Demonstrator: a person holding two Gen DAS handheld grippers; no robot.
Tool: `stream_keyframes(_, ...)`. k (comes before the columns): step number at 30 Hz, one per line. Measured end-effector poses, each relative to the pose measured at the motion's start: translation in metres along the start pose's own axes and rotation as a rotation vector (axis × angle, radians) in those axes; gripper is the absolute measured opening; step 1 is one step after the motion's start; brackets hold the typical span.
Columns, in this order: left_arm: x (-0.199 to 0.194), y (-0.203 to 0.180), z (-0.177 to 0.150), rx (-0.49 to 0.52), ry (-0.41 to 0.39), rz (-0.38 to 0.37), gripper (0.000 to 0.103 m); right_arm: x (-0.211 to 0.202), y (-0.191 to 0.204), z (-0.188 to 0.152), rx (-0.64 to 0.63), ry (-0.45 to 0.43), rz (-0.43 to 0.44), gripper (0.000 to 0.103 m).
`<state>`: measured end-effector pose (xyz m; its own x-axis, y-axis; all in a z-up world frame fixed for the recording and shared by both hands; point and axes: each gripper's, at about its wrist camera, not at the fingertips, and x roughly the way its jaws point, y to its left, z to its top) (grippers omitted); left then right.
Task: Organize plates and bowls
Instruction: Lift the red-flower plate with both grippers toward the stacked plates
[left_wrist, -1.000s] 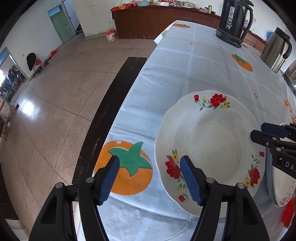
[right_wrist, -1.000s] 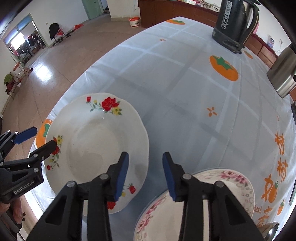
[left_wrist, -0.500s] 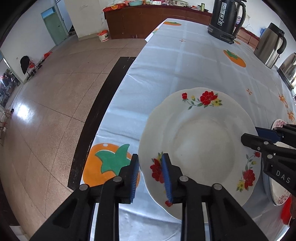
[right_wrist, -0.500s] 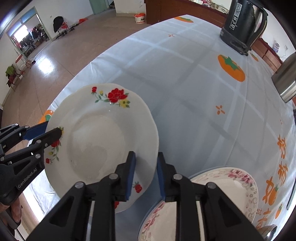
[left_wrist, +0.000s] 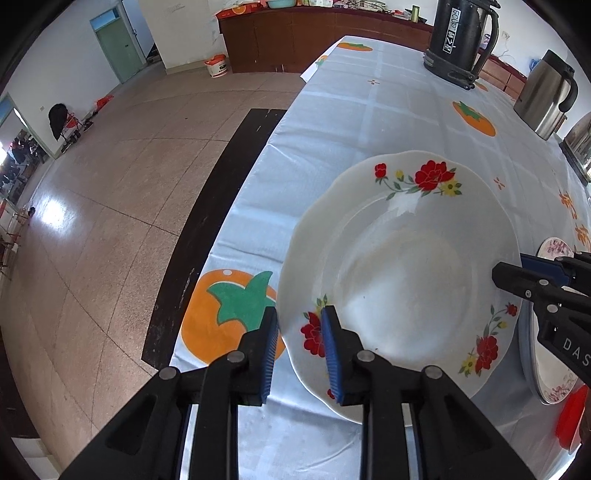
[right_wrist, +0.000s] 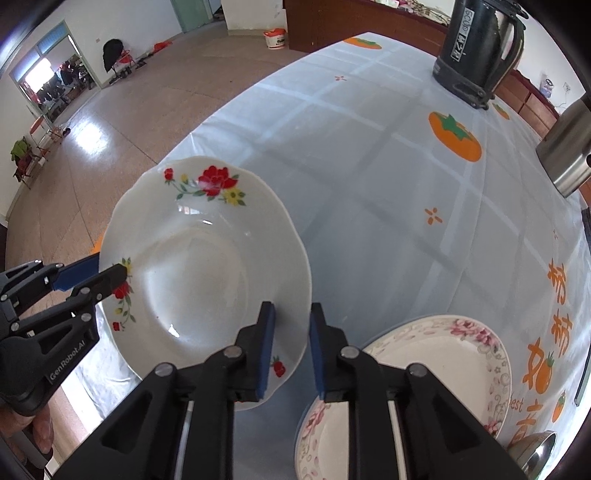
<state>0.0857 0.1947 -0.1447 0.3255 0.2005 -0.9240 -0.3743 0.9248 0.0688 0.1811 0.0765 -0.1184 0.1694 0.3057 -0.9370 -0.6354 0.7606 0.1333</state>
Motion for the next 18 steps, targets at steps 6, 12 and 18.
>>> stream_keyframes(6,-0.005,-0.001,-0.002,-0.002,0.002,-0.001,0.026,-0.002,-0.002,-0.005,0.019,0.004,0.007,0.018)
stream_keyframes(12,-0.012,-0.003,-0.002,0.000,-0.010,0.000,0.026,-0.011,-0.005,-0.006,0.038,-0.004,0.016,0.018)
stream_keyframes(18,-0.023,-0.005,-0.002,0.005,-0.024,-0.003,0.026,-0.023,-0.008,-0.010,0.056,-0.013,0.032,0.017)
